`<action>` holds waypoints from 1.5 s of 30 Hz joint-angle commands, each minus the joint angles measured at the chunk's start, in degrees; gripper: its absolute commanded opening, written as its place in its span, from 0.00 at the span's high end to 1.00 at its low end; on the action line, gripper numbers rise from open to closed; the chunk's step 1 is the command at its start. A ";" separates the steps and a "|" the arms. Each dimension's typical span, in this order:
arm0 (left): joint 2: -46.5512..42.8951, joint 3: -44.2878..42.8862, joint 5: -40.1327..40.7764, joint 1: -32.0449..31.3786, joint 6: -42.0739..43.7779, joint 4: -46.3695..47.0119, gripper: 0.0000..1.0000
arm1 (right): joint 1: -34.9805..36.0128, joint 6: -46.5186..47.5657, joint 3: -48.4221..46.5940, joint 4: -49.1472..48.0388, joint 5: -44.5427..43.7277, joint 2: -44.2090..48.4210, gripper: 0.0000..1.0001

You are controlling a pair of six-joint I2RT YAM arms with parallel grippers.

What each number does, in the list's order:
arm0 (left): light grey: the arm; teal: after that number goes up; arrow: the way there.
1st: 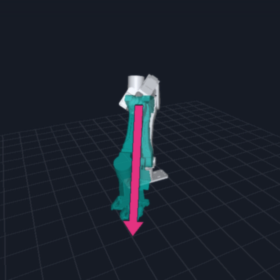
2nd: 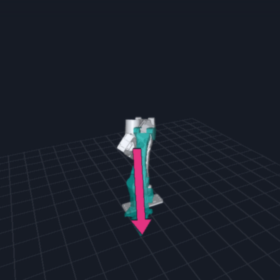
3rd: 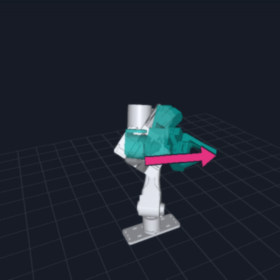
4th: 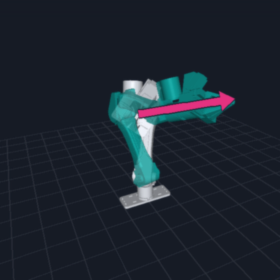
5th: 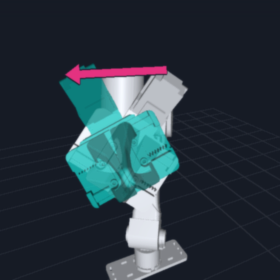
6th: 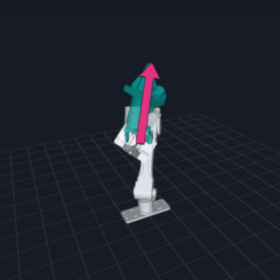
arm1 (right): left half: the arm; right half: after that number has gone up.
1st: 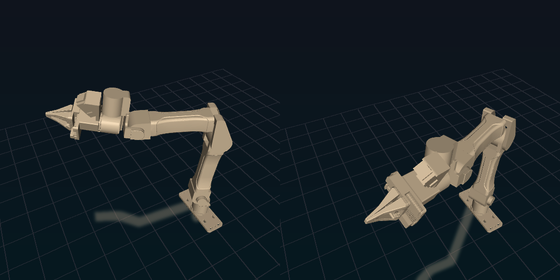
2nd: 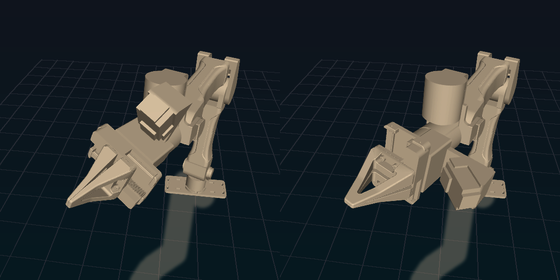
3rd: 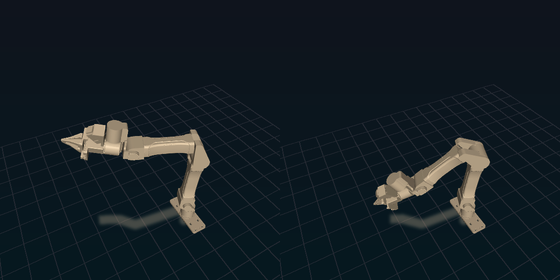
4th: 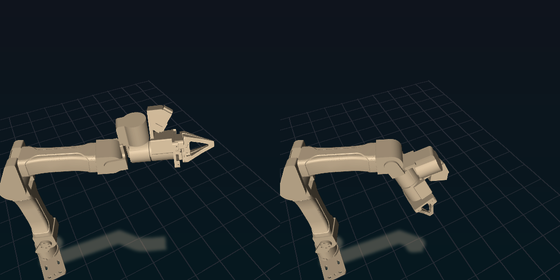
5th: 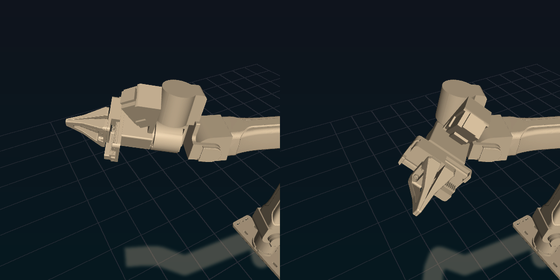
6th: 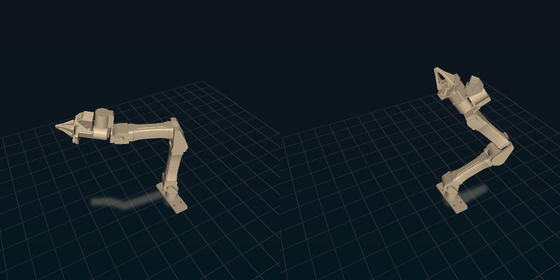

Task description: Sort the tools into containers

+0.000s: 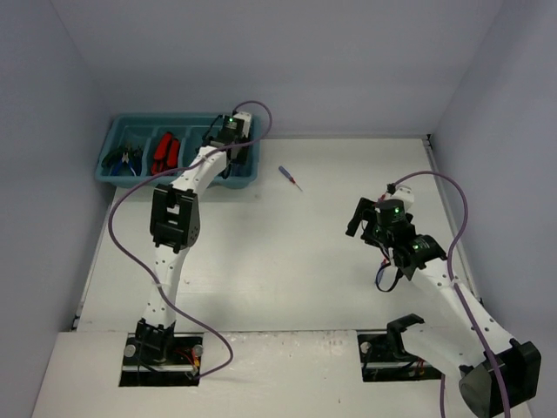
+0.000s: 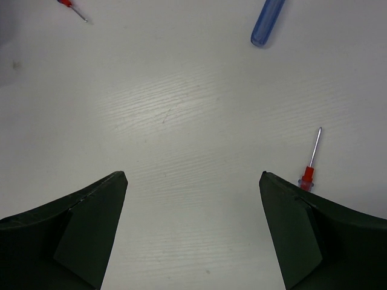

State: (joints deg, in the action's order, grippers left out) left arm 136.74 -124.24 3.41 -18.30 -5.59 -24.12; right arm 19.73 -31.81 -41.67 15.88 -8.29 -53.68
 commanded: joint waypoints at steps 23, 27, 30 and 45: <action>-53.79 38.19 -11.27 -2.46 -16.06 6.89 0.34 | -15.95 -9.73 9.33 4.51 7.84 -11.34 0.25; -61.76 44.98 -12.03 -2.71 -17.07 5.94 0.34 | -15.87 -11.69 9.67 4.51 5.86 -11.01 0.25; -65.45 47.56 -11.59 -2.72 -16.85 4.90 0.34 | -15.95 -12.04 9.94 4.44 4.07 -12.00 0.26; -73.43 52.23 -12.67 -2.79 -16.23 1.38 0.34 | -7.33 -16.80 11.50 2.90 0.93 -16.43 0.66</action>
State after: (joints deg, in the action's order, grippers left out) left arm 65.80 -72.26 -8.16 -21.17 -21.37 -23.82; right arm 9.13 -44.93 -30.80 19.10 -4.08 -69.97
